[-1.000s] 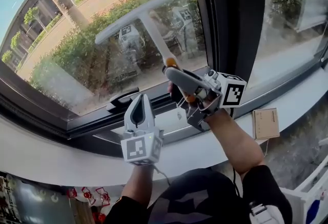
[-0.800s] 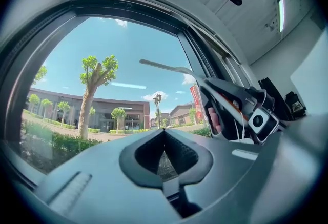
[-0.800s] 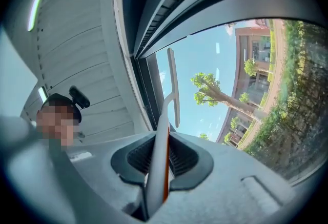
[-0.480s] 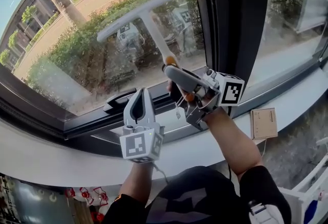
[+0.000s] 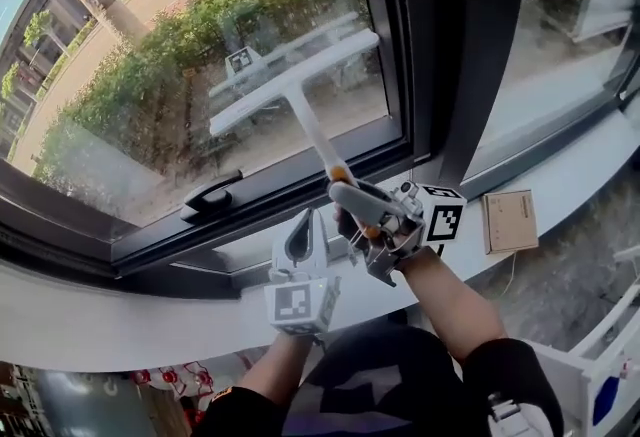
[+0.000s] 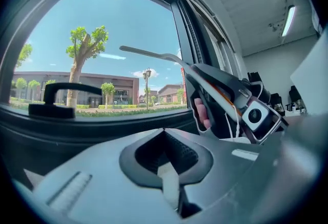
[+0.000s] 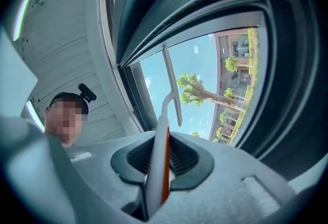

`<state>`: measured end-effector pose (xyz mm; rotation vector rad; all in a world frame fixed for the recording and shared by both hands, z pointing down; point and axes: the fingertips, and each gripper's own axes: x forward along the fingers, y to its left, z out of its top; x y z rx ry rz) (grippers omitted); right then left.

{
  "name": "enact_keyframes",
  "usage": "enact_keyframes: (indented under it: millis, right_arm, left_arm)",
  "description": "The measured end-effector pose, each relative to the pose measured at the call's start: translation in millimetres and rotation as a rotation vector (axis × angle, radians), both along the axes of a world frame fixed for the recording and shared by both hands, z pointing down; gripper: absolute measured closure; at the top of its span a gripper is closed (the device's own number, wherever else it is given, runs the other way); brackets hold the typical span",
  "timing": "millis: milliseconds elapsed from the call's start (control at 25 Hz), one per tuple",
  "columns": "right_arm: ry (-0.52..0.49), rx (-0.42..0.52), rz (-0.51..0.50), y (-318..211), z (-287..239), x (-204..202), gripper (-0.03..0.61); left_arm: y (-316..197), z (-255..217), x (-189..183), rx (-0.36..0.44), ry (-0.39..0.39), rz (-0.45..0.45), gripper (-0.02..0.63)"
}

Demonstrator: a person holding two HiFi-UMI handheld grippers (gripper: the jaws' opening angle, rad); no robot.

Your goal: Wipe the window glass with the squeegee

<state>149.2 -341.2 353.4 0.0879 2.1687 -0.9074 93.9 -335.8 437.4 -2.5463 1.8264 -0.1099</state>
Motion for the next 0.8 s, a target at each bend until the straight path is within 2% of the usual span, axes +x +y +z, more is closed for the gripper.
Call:
enact_keyframes:
  millis: [280,520,800]
  right_arm:
    - [0.034,-0.097,0.008,9,51,-2,0.528]
    - [0.054,-0.17,0.028,13,88,2,0.528]
    - [0.042,-0.188,0.045,16,90,1,0.531]
  left_arm:
    - [20,46,10,-0.096,-0.012,0.047,0.595]
    - [29,63,-2,-0.136,-0.012,0.028,0.595]
    - [42,59,-30,-0.119,0.009,-0.01,0.595]
